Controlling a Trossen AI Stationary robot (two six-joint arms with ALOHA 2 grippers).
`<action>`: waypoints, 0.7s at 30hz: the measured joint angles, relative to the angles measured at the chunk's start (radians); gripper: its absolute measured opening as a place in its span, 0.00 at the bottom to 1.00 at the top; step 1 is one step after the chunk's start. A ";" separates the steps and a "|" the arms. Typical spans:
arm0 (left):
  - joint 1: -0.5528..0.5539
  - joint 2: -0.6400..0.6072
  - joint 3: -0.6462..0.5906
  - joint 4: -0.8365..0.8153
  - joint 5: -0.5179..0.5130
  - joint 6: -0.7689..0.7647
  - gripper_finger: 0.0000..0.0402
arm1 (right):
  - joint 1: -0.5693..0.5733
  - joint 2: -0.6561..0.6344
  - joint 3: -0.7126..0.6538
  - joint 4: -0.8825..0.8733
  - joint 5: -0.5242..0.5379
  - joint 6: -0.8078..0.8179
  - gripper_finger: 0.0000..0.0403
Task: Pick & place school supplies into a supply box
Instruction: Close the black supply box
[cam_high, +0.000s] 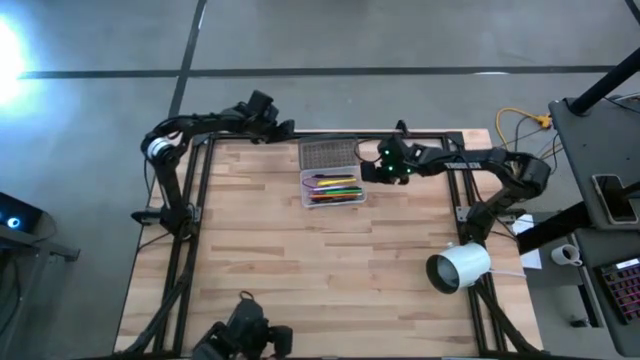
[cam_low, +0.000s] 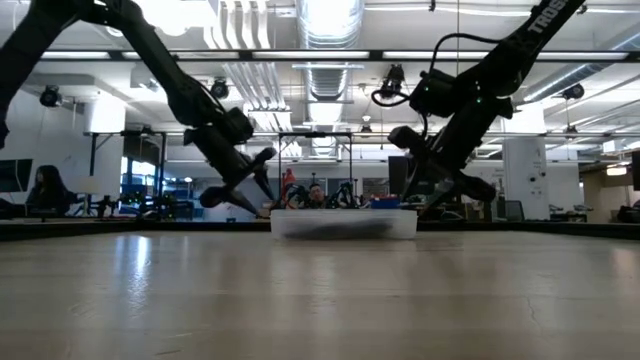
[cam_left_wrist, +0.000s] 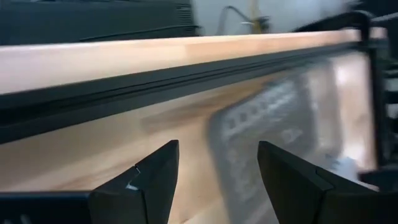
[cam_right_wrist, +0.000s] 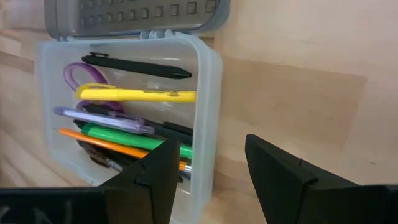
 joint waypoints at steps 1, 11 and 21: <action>-0.002 0.005 0.000 0.022 0.016 -0.001 0.50 | 0.002 0.001 0.000 -0.003 0.000 0.000 0.43; -0.055 0.042 0.000 0.047 -0.029 0.000 0.50 | 0.005 0.002 0.000 -0.014 0.014 0.004 0.43; -0.097 0.095 0.000 0.147 -0.034 -0.030 0.50 | 0.015 0.004 0.000 -0.035 0.014 0.003 0.43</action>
